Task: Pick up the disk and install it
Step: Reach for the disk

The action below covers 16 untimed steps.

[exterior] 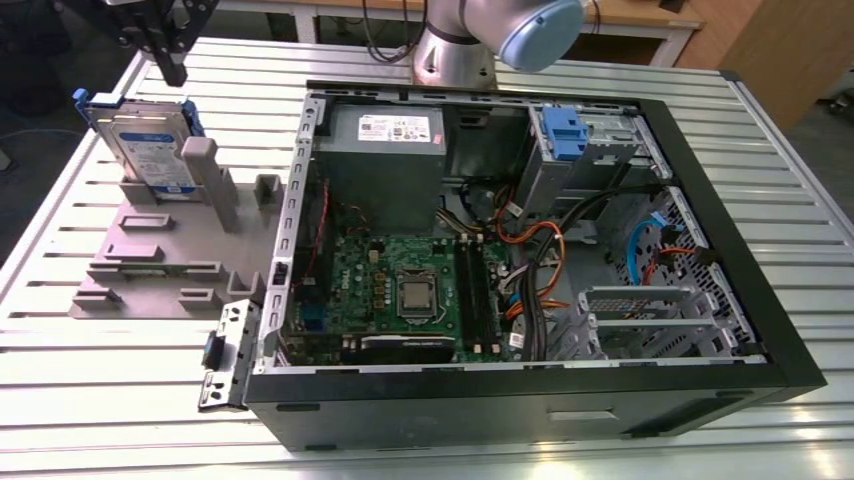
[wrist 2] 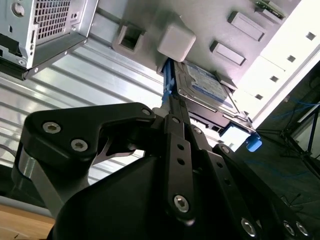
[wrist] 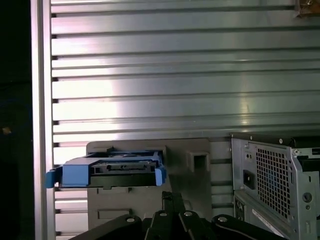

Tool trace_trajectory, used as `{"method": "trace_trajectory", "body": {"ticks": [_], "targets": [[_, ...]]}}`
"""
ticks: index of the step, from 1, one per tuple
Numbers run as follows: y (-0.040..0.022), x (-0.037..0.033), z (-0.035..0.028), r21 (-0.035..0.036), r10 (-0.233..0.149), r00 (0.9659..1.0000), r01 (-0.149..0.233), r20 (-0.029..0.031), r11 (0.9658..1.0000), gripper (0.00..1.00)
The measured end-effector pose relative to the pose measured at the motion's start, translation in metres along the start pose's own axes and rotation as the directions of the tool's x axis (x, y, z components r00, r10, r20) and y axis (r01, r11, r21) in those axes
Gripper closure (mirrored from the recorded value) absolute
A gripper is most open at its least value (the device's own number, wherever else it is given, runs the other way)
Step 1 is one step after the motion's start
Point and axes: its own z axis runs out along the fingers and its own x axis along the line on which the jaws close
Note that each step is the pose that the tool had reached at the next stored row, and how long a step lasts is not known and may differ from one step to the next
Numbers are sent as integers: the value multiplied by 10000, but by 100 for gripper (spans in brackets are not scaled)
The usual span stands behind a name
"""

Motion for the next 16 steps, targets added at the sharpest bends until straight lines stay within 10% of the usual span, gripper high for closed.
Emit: {"method": "trace_trajectory", "body": {"ticks": [16], "targets": [[38,207,26,0,1,10000,-1,0,10000,89]]}}
